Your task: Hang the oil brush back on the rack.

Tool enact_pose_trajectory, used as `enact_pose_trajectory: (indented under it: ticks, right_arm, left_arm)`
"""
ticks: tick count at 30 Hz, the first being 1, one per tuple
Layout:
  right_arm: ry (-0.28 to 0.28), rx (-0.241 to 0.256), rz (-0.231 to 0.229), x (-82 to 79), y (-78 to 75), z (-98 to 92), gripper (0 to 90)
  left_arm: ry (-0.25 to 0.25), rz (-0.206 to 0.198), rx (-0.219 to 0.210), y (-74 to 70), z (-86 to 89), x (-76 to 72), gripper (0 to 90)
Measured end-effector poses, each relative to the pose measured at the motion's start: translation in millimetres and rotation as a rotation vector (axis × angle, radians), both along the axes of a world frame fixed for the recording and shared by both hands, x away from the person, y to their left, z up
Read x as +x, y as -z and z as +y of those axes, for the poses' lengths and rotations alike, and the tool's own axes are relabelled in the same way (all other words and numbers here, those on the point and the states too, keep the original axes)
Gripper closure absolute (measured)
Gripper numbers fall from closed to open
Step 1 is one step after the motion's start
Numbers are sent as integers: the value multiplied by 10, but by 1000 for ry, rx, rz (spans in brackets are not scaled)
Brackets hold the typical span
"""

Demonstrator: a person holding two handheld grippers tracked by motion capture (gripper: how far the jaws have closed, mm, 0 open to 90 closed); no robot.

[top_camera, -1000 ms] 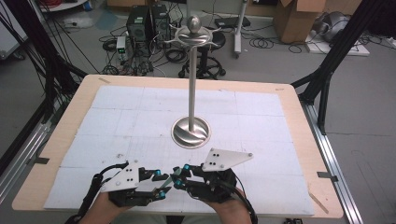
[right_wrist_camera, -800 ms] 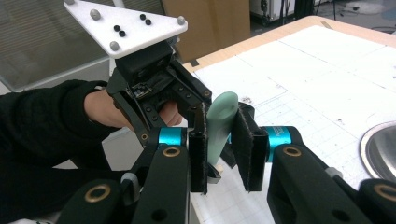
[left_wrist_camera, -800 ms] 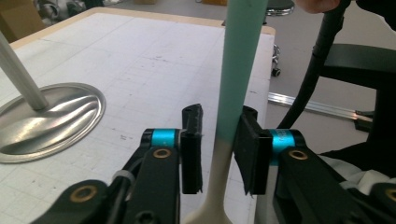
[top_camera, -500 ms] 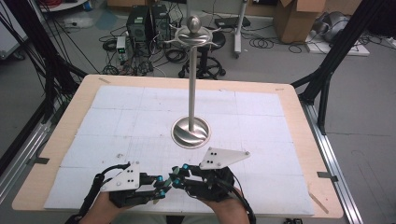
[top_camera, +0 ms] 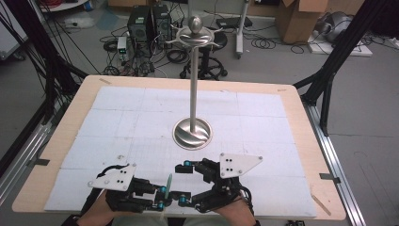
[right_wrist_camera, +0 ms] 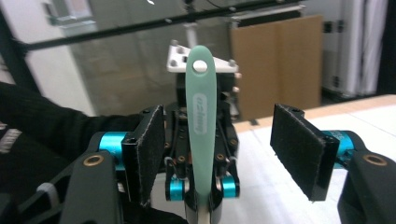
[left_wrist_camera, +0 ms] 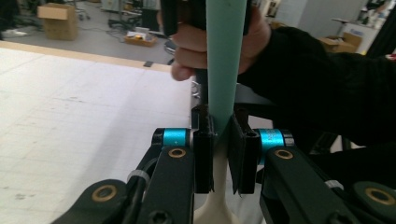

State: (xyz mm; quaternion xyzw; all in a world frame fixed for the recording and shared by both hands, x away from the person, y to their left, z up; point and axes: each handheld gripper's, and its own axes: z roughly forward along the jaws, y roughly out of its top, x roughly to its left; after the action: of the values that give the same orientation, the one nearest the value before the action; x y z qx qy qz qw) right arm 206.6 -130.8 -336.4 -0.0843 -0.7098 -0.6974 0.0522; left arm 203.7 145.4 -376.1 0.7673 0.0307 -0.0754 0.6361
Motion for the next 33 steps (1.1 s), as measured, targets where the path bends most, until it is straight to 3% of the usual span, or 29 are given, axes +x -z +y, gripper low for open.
enact_pose_trajectory:
  ticks: [7, 14, 28, 33]
  right_arm:
    - [-142, 26, 0, 40, 69, 102, 488]
    - [-211, 57, 0, 94, 90, 171, 617]
    - [-264, 75, 5, 97, 115, 199, 768]
    - [-236, 71, 1, 88, 115, 202, 778]
  left_arm:
    - [51, 14, -39, -8, 4, -5, 808]
    - [69, 21, -44, -5, 2, -10, 808]
    - [104, 20, -56, 1, -4, -14, 806]
    - [93, 21, -53, 1, 3, -7, 804]
